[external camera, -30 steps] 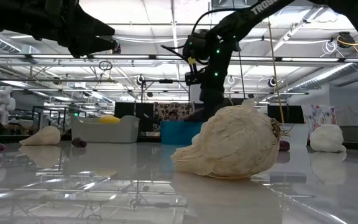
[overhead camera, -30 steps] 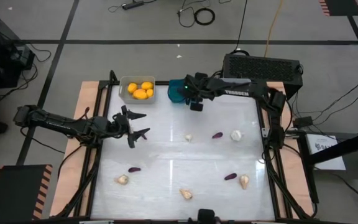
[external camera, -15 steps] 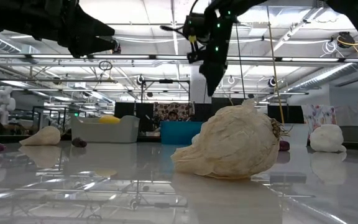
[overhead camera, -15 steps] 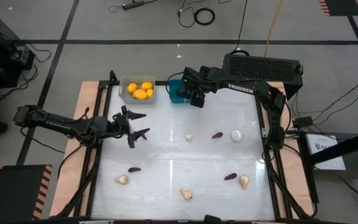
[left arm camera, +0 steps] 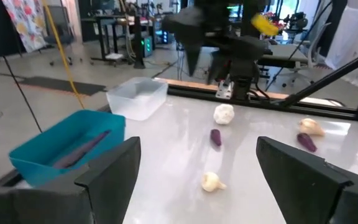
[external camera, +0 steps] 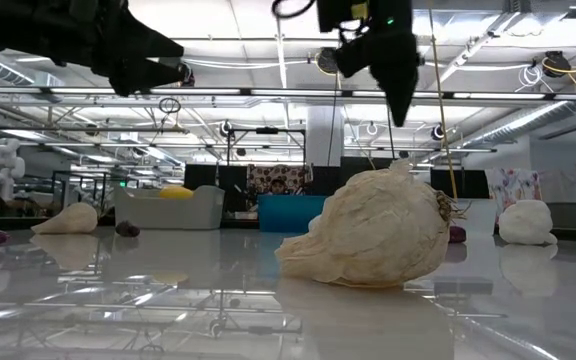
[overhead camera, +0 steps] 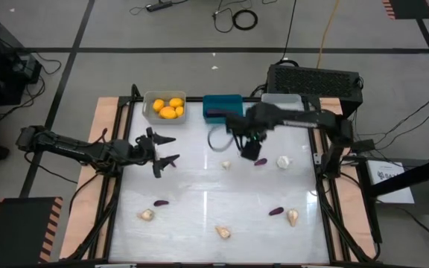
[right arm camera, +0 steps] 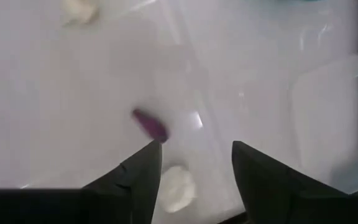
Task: Sort produce into baskets
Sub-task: Put the bottom right eggplant into the blue bin
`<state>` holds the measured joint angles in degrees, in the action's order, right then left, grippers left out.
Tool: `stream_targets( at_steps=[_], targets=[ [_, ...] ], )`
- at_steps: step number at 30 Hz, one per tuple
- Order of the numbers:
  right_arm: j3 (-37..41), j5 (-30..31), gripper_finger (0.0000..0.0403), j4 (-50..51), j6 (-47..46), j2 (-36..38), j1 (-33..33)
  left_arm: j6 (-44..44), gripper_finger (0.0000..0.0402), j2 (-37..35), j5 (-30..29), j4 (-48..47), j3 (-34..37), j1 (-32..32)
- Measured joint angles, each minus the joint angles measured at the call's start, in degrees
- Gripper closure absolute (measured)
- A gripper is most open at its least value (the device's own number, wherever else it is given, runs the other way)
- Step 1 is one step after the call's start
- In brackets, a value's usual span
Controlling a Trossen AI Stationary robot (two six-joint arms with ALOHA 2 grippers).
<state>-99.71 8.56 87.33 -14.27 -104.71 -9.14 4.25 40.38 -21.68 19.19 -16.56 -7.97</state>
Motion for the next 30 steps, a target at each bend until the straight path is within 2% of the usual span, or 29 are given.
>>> stream_targets(
  at_steps=[4,8,14,17,23,28,30],
  targets=[
    [10.57,0.02,0.0218,-2.41,-5.35,6.02,7.2,1.72,0.0075,0.0,0.38,-1.76,0.0,0.02],
    [21.4,-0.92,0.0218,-7.11,-15.15,11.55,14.65,3.02,0.0075,0.0,0.38,-2.37,0.0,0.02],
    [33.17,-14.64,0.0218,-16.18,-25.79,16.37,24.88,4.36,0.0075,0.0,0.36,-2.13,0.0,0.02],
    [36.8,-17.93,0.0218,-23.18,-26.68,16.84,29.93,4.49,0.0075,0.0,0.34,-1.51,0.0,0.02],
    [39.94,-17.96,0.0218,-33.77,-24.2,16.77,38.22,5.92,0.0075,0.0,0.27,-1.57,0.0,0.02],
    [39.98,-11.18,0.0218,-34.49,-22.65,16.77,41.99,5.95,0.0075,0.0,0.23,-1.61,0.0,0.02],
    [39.98,-10.36,0.0218,-34.4,-22.57,16.77,42.44,5.95,0.0075,0.0,0.23,-1.61,0.0,0.02]
  ],
)
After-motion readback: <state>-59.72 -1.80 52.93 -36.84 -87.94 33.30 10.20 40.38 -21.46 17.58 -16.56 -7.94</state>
